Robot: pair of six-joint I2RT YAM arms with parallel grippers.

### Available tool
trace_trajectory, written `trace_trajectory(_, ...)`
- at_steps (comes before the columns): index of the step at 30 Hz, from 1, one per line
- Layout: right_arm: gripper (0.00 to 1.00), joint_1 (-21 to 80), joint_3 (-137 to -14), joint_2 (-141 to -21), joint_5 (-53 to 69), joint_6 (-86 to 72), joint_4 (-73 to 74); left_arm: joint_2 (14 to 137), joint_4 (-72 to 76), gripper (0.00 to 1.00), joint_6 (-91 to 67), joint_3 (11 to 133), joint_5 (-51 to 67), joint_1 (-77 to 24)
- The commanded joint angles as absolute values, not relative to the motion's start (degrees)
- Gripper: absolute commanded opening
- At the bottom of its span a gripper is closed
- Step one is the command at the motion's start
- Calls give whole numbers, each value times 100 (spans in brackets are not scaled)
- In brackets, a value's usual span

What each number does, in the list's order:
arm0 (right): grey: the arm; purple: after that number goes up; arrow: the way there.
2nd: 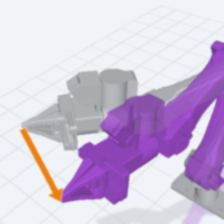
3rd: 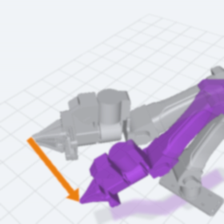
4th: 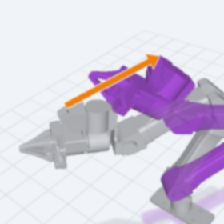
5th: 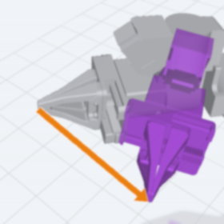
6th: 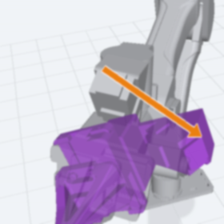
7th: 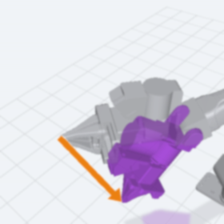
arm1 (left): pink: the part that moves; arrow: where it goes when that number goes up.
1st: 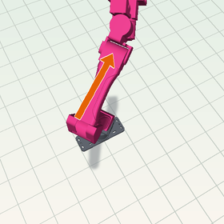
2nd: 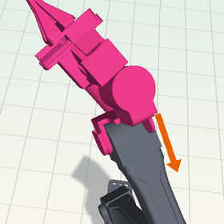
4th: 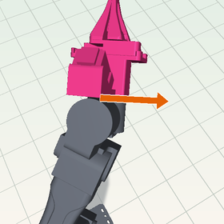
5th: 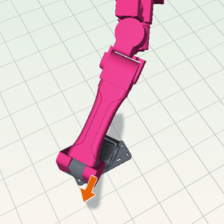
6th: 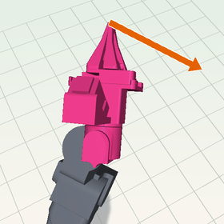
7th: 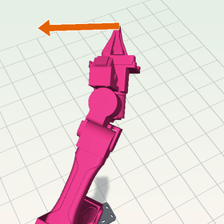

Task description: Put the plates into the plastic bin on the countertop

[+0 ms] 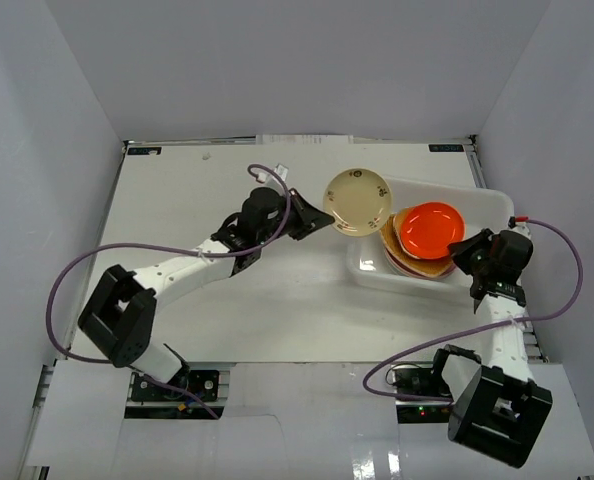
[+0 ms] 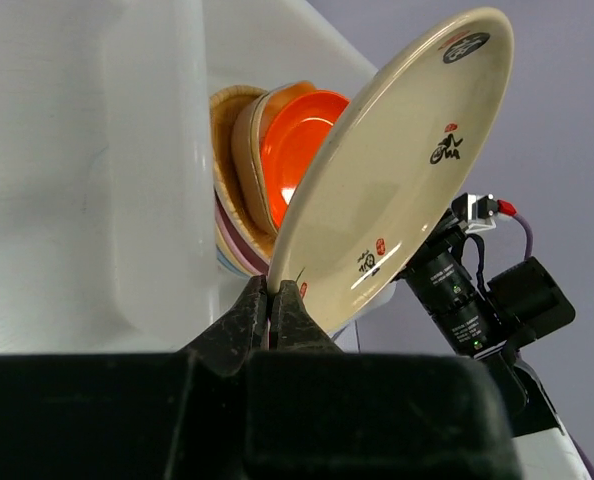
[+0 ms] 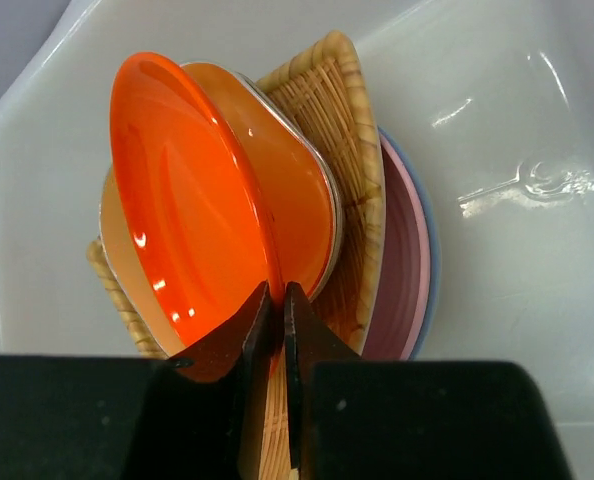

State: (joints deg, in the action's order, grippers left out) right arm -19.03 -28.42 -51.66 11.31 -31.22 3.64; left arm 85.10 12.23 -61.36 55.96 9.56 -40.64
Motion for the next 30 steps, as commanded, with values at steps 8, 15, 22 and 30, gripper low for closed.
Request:
trace_trajectory(8, 90, -2206, -3155, -4870, 1838, -3129, 157, 10412, 1056, 0, -5959, 7785, 756, -4763)
trace_trajectory(15, 91, -2215, -3603, -3905, 1425, -3489, 597, 11494, 106, 0, -5581, 9052, 571, -4948)
trace_trajectory(22, 90, -2224, -5096, -3744, 1520, -3542, 1186, 12382, -474, 0, -5572, 10107, 949, -5071)
trace_trajectory(30, 90, -2215, -5203, -3525, 2302, -3568, 1248, 12296, -676, 98, -5117, 10484, 1011, -5203)
